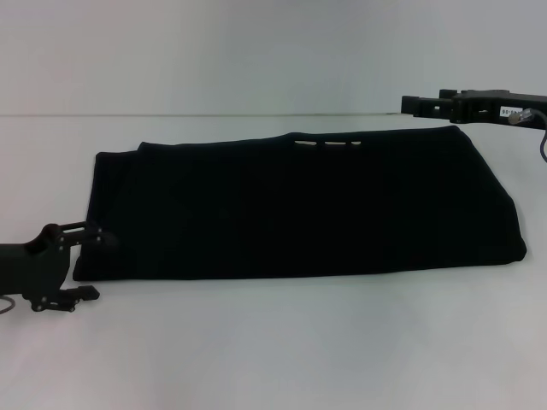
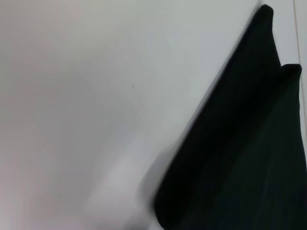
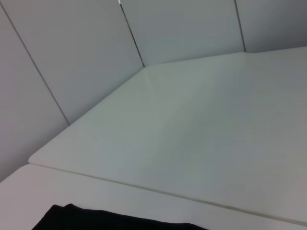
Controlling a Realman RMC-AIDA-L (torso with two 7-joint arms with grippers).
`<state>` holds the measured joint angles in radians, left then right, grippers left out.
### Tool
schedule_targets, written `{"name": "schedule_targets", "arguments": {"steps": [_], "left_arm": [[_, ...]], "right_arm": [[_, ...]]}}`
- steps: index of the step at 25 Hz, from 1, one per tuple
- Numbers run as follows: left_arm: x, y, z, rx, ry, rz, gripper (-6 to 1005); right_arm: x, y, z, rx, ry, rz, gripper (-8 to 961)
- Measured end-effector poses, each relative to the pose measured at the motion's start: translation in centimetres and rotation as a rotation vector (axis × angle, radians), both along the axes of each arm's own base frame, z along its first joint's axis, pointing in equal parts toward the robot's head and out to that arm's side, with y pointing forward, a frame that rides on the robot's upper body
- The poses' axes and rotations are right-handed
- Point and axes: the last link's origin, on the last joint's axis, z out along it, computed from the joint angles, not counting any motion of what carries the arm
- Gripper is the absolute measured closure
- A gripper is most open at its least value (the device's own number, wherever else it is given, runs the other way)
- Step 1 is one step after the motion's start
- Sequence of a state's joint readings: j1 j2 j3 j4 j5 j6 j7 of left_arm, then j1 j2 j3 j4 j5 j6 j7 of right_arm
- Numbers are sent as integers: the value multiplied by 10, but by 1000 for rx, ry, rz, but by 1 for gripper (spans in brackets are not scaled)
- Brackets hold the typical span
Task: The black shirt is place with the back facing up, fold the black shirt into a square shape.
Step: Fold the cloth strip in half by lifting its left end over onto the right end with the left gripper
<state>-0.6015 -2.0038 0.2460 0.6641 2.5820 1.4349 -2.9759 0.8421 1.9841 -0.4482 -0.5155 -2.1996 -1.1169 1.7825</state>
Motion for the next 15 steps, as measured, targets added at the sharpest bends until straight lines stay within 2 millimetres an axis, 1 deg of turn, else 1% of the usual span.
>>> {"name": "schedule_targets", "arguments": {"steps": [15], "left_arm": [[-6,1,1,22,20,20,112]], "right_arm": [[2,2,0,14,-9,-11,22]]}}
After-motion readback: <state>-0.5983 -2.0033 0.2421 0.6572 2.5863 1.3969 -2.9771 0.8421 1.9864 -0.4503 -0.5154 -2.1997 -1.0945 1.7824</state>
